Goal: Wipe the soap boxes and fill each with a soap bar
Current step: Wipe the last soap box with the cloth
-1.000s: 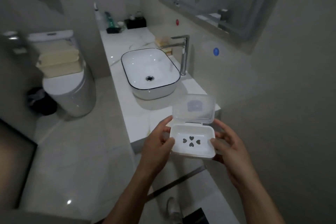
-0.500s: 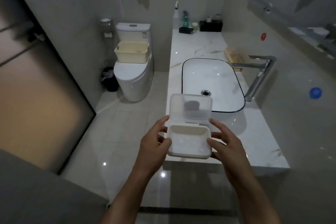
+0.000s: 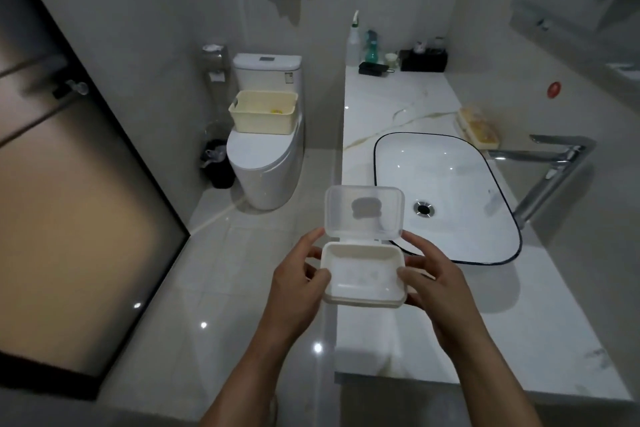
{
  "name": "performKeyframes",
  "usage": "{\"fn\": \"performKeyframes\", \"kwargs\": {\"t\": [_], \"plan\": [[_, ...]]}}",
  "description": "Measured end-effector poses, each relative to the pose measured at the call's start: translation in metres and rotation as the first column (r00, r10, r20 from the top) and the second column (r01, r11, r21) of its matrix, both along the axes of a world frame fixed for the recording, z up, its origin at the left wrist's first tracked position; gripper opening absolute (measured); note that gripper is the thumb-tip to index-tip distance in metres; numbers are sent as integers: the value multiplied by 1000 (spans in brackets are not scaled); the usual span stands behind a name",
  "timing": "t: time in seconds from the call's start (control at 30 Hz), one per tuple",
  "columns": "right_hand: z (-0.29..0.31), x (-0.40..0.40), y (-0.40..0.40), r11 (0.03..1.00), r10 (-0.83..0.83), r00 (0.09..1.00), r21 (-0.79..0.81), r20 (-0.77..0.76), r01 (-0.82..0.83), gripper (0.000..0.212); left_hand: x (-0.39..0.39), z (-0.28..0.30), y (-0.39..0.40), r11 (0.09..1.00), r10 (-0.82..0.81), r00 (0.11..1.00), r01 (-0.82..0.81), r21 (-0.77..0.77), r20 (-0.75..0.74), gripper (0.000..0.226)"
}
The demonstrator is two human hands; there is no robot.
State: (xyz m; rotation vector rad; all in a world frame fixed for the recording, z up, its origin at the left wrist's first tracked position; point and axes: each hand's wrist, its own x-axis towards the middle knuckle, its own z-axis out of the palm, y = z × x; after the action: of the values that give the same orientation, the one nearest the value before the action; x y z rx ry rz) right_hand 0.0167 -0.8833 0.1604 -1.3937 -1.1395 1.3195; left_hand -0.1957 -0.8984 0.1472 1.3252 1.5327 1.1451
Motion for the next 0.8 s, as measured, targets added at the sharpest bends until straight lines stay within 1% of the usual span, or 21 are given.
{"fn": "performKeyframes", "kwargs": {"t": [0.23,0.43,0.63,0.8], "plan": [[-9,-59,65,993,-116,993,-30,24,116,58,-58,-10,88,995,-93,995,94,-39,31,65],[-15,-128,124,980,-194,980,-36,35,195,60,-125,-9,161,986,-150,988,151,-66,17,64],[-18,-186,173,980,-190,980,-40,61,193,61,-182,-15,211,985,-146,989,147,-87,26,66],[-21,-221,216,993,-109,989,-27,99,112,65,-217,-19,242,989,-103,994,107,-98,37,69]]}}
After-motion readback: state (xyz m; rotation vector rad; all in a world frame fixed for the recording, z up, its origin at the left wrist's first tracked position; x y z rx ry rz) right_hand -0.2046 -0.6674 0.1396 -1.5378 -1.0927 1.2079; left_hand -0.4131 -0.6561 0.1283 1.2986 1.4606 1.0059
